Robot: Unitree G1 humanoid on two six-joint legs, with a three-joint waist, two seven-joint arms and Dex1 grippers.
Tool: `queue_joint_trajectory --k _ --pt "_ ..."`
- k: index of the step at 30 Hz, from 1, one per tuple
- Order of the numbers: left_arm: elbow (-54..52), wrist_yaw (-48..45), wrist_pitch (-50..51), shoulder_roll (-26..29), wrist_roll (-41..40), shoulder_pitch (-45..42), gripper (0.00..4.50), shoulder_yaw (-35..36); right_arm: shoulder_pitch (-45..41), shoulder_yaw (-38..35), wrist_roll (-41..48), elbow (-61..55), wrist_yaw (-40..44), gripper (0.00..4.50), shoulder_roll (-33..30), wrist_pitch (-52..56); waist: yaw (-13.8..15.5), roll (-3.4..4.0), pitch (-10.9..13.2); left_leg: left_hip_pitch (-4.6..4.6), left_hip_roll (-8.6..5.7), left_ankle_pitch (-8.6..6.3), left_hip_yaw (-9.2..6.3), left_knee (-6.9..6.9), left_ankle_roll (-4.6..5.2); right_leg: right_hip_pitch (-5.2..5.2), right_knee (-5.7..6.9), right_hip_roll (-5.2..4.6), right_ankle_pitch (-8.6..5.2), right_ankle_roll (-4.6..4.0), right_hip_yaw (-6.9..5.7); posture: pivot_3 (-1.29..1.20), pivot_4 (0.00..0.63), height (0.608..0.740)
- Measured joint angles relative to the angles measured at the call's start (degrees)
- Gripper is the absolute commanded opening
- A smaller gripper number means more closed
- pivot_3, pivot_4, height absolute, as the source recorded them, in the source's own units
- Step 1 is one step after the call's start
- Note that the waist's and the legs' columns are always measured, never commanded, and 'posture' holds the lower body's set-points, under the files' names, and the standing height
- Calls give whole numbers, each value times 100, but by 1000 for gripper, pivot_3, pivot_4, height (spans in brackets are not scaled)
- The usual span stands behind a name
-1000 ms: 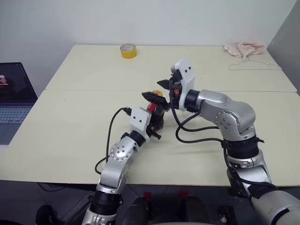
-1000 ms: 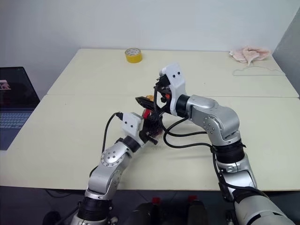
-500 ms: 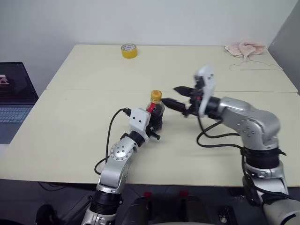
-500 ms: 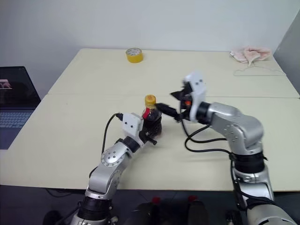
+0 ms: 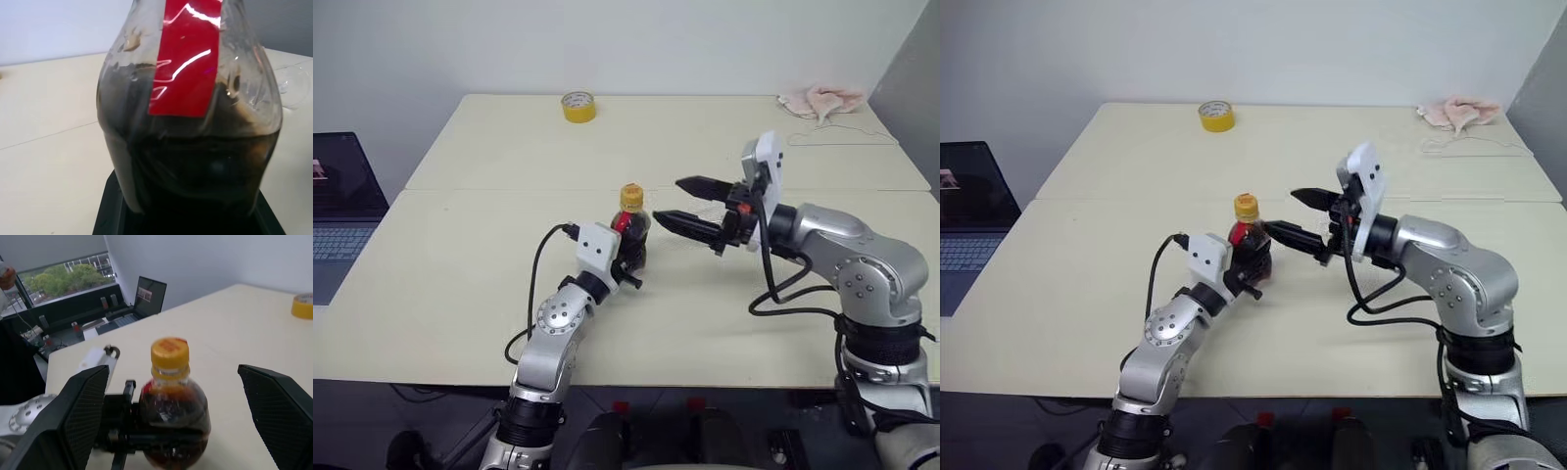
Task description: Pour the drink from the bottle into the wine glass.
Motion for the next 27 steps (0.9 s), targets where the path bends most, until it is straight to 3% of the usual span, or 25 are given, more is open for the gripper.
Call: queue_joint_trajectory --k 11,27 --pt "0 9 -62 -21 57 1 863 -20 -221 502 -375 326 -484 4500 559 -64 -7 1 0 0 -2 0 -1 0 0 -2 3 -2 0 0 0 0 150 740" --pt "0 23 -64 -34 74 15 846 -57 -443 729 -746 827 -569 4500 845 -228 -11 1 0 1 -2 0 -2 1 0 -2 4 -2 0 0 0 0 150 740"
